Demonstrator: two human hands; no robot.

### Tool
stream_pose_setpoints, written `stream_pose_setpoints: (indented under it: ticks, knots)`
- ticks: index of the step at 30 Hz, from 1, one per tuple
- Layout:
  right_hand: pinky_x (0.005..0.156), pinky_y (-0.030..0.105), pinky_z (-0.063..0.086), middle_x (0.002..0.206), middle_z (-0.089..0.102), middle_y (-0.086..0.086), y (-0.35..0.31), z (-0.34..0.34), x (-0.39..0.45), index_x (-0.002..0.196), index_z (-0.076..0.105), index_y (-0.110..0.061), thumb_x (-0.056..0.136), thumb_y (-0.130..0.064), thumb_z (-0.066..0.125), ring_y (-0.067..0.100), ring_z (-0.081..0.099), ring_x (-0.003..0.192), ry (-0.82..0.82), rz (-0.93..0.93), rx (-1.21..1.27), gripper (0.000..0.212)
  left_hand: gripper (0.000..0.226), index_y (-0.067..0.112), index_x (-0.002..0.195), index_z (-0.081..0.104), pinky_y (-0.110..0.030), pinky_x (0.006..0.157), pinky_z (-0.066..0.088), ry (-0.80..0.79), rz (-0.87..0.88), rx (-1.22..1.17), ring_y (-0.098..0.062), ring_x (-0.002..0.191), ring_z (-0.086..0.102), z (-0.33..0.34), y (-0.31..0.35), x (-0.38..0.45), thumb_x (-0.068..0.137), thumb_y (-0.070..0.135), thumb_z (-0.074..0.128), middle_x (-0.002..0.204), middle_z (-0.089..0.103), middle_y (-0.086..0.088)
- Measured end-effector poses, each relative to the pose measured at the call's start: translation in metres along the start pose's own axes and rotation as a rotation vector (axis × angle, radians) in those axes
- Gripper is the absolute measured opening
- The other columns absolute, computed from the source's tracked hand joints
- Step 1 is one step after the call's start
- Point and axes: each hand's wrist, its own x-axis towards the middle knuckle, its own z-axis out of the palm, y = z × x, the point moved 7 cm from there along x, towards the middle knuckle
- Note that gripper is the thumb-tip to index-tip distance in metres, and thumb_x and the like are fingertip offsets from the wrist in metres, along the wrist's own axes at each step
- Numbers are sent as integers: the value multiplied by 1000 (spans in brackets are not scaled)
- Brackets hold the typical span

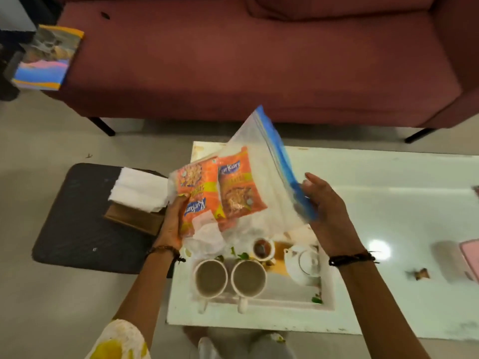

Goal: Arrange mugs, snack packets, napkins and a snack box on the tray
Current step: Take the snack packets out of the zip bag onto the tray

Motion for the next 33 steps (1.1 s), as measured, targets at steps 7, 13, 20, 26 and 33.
stream_pose_setpoints:
  ticks: [7,13,20,26,33]
  knots:
    - [57,11,44,73,67,-3,-14,-51,3,97,62,-18,72,-24,77,8,61,65,187,-162,-891,29,23,19,96,63,-30,52,57,33,-31,111,-17,62,72,12,-42,6,79,34,63,75,76,-3]
    - [60,32,42,79,69,12,-3,-53,4,124,48,-17,90,-20,55,31,61,74,310,-339,-1293,34,17,23,100,58,-30,51,57,28,-76,114,-13,61,72,2,-62,16,89,35,52,71,75,3]
    - [56,35,36,90,66,18,13,-52,-3,102,53,-6,93,-6,43,38,60,85,353,-391,-1408,14,27,19,112,56,-30,55,57,41,-12,159,-15,68,72,4,-66,21,88,30,57,83,74,-1]
    - [67,15,49,88,71,9,17,-58,-5,79,63,-8,83,-3,62,23,69,82,161,-211,-614,6,42,16,124,54,-26,51,56,121,70,196,-12,66,72,8,-64,21,84,23,65,87,72,-2]
    - [58,20,58,93,61,26,59,-55,3,111,56,5,98,-1,28,15,68,66,-177,442,13,31,20,20,101,62,-27,52,56,-35,-78,162,-15,61,72,16,-82,20,84,30,61,72,75,0]
